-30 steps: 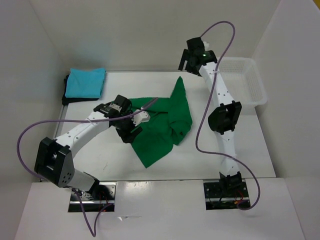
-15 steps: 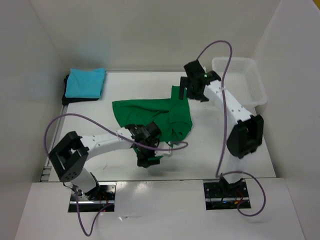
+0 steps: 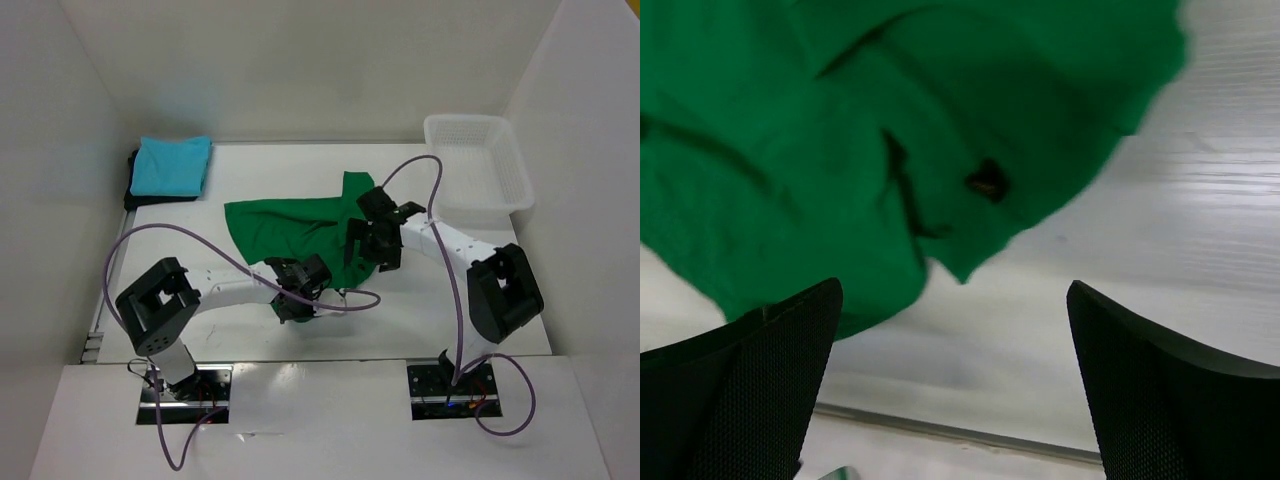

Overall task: Fold and stack the t-shirts
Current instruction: Flatten out the tshirt

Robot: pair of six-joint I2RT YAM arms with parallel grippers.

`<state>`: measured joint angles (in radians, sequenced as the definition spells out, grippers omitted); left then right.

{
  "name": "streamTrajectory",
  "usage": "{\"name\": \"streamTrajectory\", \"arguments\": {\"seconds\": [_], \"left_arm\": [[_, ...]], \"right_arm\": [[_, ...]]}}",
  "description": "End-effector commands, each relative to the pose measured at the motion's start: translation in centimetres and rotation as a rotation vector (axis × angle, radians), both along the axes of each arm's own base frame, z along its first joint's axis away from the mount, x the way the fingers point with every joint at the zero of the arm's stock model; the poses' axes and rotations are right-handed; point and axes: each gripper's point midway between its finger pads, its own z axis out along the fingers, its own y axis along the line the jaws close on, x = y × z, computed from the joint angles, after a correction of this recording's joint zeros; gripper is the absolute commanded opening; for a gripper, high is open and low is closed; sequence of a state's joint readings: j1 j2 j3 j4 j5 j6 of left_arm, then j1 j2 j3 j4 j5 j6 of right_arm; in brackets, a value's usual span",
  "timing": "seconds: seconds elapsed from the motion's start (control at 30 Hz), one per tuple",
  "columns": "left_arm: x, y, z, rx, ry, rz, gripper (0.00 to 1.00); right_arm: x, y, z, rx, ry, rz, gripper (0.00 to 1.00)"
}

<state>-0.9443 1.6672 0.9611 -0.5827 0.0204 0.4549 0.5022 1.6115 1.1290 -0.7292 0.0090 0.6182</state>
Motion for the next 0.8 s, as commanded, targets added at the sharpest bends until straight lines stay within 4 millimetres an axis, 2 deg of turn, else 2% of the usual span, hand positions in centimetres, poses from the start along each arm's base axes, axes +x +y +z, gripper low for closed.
{"name": "streamTrajectory", "arguments": {"seconds": [0.0,0.03,0.07,0.1,0.13,0.17,0.2,0.23,0.27,0.3,0.33,0.37,0.4,0.43,0.47,0.5,0.57,0.63,0.67,0.7,0.73,0.77], "left_arm": [[0.8,1.7,-2.6,0.093,-0.031,0.031,0.09],[0.6,1.9,-2.6,0.102,-0.025,0.031,0.03],[0.6,2.0,-2.1,0.097,-0.029,0.031,0.02],[0.7,2.0,-1.5,0.079,-0.03,0.041,0.0],[0.2,2.5,-1.1,0.089,-0.011,0.024,0.0],[0.0,2.8,-0.7,0.086,0.007,0.021,0.0],[-0.2,3.0,0.2,0.063,0.011,0.015,0.0],[-0.6,3.9,0.8,0.068,0.043,0.002,0.0],[-0.8,4.7,1.2,0.073,0.044,-0.004,0.0],[-0.7,5.1,2.5,0.046,0.017,-0.012,0.0],[-1.2,6.9,2.6,0.086,0.015,-0.028,0.0],[-1.5,7.6,3.0,0.095,0.005,-0.044,0.0],[-1.5,7.7,4.5,0.064,-0.028,-0.059,0.0],[-2.2,8.7,4.9,0.086,-0.024,-0.073,0.0],[-2.3,8.8,5.8,0.071,-0.033,-0.098,0.0],[-3.4,9.3,6.7,0.07,0.003,-0.123,0.0],[-4.1,8.5,7.7,0.02,0.051,-0.112,0.0],[-5.5,8.0,9.0,-0.019,0.122,-0.164,0.03],[-5.6,7.8,9.4,-0.028,0.129,-0.167,0.11],[-6.2,8.0,10.0,-0.021,0.162,-0.184,0.23],[-6.7,7.9,10.5,-0.033,0.187,-0.201,0.44],[-7.1,7.7,10.8,-0.042,0.214,-0.212,0.55]], "right_arm": [[0.8,4.0,0.4,0.144,-0.042,0.016,0.97],[0.9,4.1,-0.7,0.136,-0.027,0.015,0.97],[0.9,4.4,-1.2,0.145,-0.012,0.012,0.97],[0.6,4.6,-1.9,0.135,0.006,0.02,0.94],[0.4,4.5,-2.7,0.123,0.027,0.018,0.86],[0.4,4.2,-4.1,0.086,0.058,0.01,0.73],[0.5,3.2,-4.9,0.049,0.072,-0.013,0.38],[0.6,2.6,-5.3,0.031,0.085,-0.037,0.22],[0.2,1.6,-5.6,0.012,0.097,-0.055,0.1],[-0.1,0.6,-5.7,0.0,0.105,-0.085,0.0],[0.3,-1.3,-5.6,0.003,0.105,-0.14,0.0],[-0.5,-3.0,-4.9,0.005,0.094,-0.201,0.0],[-0.5,-4.4,-4.3,0.015,0.079,-0.241,0.0],[-0.2,-6.6,-3.7,0.028,0.068,-0.33,0.0],[-0.9,-7.6,-3.3,0.037,0.064,-0.37,0.0],[-0.8,-7.8,-0.9,0.072,0.001,-0.391,0.0],[-1.0,-7.9,0.7,0.094,-0.019,-0.441,0.0],[-1.9,-8.9,2.3,0.065,-0.03,-0.487,0.0],[-2.4,-9.3,2.7,0.057,-0.033,-0.518,0.0],[-3.1,-10.3,4.1,0.053,-0.057,-0.551,0.0],[-3.5,-10.8,4.6,0.038,-0.073,-0.559,0.22],[-2.9,-11.3,6.3,0.05,-0.126,-0.577,0.39]]}}
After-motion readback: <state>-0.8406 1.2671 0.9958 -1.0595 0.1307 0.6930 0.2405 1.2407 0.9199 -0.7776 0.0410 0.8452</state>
